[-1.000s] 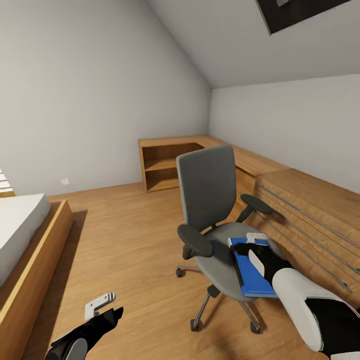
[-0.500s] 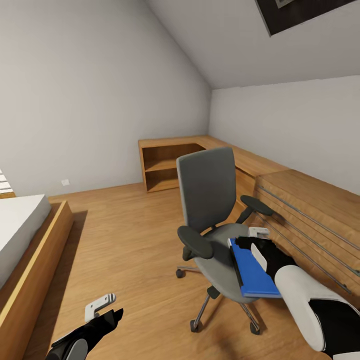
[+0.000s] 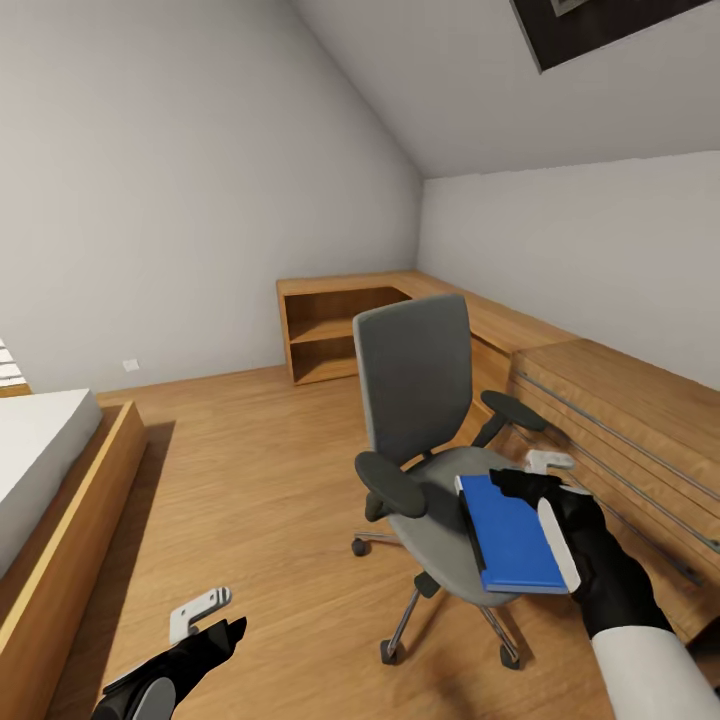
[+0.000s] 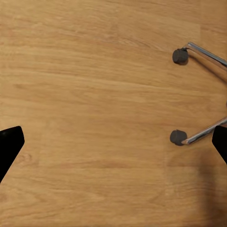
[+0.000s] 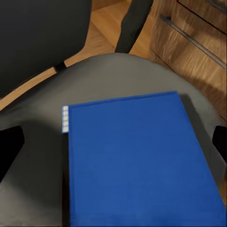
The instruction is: In the bedroom, organize the workspace by keeping the computer under the desk, ensuring the monitor is on the desk, placing the keyboard on the desk next to the monitor, placing the mouse on the desk next to the keyboard, moving the folder from the swivel chair onto the desk next to the mouse, stacking the notebook on top of the folder with the pen on top of the notebook, and positioning the swivel chair next to the desk.
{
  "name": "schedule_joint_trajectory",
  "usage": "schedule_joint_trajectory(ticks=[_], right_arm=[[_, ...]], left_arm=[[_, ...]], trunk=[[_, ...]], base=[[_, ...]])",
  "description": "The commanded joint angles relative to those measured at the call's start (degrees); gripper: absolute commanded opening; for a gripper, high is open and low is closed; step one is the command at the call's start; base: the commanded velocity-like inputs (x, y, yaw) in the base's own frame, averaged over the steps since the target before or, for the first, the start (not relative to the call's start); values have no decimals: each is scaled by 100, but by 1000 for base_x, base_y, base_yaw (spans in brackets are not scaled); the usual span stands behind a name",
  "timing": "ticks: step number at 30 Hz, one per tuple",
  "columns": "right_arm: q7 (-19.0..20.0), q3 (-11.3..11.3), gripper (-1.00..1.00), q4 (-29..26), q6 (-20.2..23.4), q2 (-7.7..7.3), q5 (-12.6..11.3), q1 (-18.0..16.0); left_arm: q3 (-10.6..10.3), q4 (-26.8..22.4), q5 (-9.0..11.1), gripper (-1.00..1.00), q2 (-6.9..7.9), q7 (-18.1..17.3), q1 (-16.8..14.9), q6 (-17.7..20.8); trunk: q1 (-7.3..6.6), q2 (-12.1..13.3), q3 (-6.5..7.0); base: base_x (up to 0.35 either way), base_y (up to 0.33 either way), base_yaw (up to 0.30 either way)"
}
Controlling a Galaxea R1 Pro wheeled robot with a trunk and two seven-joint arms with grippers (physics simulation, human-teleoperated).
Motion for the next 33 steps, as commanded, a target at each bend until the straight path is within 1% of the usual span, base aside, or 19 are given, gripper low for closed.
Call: schedule_joint_trajectory(ticks=[1,2,4,10,11,13,20,23,24,27,28,31,33], right_arm=[[-47,-2,100,-168,141,0,-82,70],[-47,-7,100,-288,248,2,-113,123],[-47,-20,100,-574,601,3,-370,247],[-47,-47,100,-743,837,-12,-860,321],[-47,-47,100,-743,837,-12,-860,321],[-48,-67,100,-787,862,-13,-949,331],[-48,-112,100,-971,899,-3,-1035,343],[-48,-131,100,-1078,915,-1,-1113,349],[-48,-135,100,-1103,918,-2,-1180,351],[-48,-139,100,-1135,921,-5,-1276,364],[-48,-142,100,-1227,916,-8,-1379,432],[-48,-143,100,-1238,915,-3,-1398,444],[-45,-143,100,-1236,915,0,-1427,453]], left_arm=[[-9,-8,58,100,4,55,-4,10],[-10,-6,57,100,4,55,-4,10],[-9,-9,52,100,4,55,-4,10],[-6,-10,46,100,4,55,-4,10],[-6,-10,46,100,4,55,-4,10],[-5,-10,46,100,4,55,-4,10],[-5,-10,44,100,4,43,-4,10],[-5,-10,44,100,4,39,-4,10],[-5,-10,44,100,4,39,-4,10],[-5,-10,44,100,4,38,-4,9],[-11,-10,43,100,4,35,-4,3],[-12,-10,41,100,4,29,-4,2],[-14,-10,36,100,4,20,-4,2]], trunk=[[0,-2,-5],[0,-2,-5],[0,-2,-5],[0,-2,-5],[0,-2,-5],[0,-2,-5],[0,-2,-5],[0,-2,-5],[0,-2,-5],[0,-2,-5],[0,-2,-5],[0,-2,-5],[0,-2,-5]], base=[[0,0,0],[0,0,0],[0,0,0],[0,0,0],[0,0,0],[0,0,0],[0,0,0],[0,0,0],[0,0,0],[0,0,0],[0,0,0],[0,0,0],[-148,138,-165]])
